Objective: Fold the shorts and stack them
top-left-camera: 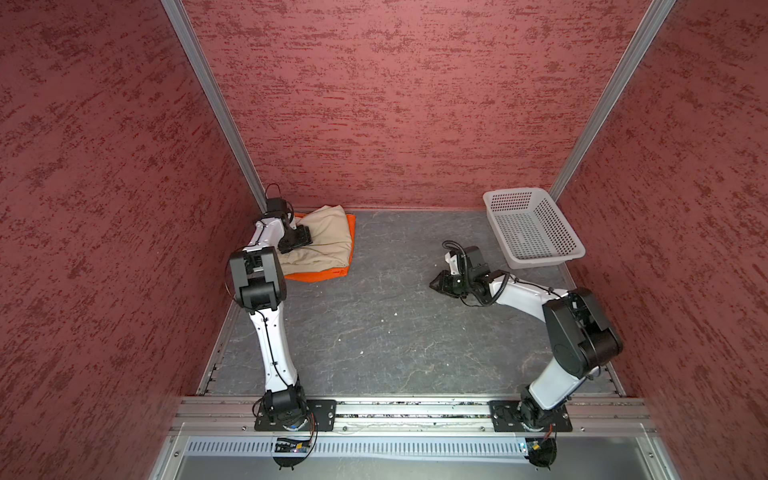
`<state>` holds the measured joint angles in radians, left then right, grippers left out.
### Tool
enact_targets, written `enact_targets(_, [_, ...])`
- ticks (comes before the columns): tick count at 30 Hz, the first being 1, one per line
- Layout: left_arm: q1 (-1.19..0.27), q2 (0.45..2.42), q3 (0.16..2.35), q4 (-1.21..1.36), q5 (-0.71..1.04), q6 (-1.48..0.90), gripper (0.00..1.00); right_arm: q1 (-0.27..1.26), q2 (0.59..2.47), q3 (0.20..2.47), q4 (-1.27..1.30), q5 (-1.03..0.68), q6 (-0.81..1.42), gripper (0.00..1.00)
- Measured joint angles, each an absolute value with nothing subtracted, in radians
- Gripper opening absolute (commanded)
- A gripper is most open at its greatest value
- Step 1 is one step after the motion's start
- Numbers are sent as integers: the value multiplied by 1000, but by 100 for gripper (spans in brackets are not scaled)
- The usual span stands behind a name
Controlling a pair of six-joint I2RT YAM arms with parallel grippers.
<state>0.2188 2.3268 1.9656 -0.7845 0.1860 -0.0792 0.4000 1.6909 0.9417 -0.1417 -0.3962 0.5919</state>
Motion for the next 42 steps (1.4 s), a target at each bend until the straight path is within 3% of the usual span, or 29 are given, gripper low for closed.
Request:
enact_targets(10, [206, 2191, 1856, -740, 185, -107, 88, 400, 1660, 941, -156, -373, 584, 38])
enact_targets(16, [167, 1809, 1705, -641, 155, -86, 100, 385, 1618, 979, -173, -320, 552, 56])
enact_targets(17, [151, 1718, 1657, -592, 147, -81, 100, 378, 1603, 986, -175, -307, 542, 63])
enact_targets(19, [113, 1543, 1539, -476, 121, -66, 100, 358, 1572, 994, -175, -281, 529, 98])
enact_targets(23, [22, 1280, 1232, -233, 64, -28, 100, 290, 1502, 1005, -176, -221, 467, 99])
enact_targets(26, [-16, 1199, 999, -86, 20, -17, 100, 232, 1447, 1003, -168, -160, 412, 99])
enact_targets(32, [-74, 1197, 604, 70, -94, -19, 100, 127, 1327, 881, -23, -4, 263, 99])
enact_targets(42, [-73, 1256, 316, 547, -173, -42, 100, -64, 1293, 559, 288, 121, 148, 99])
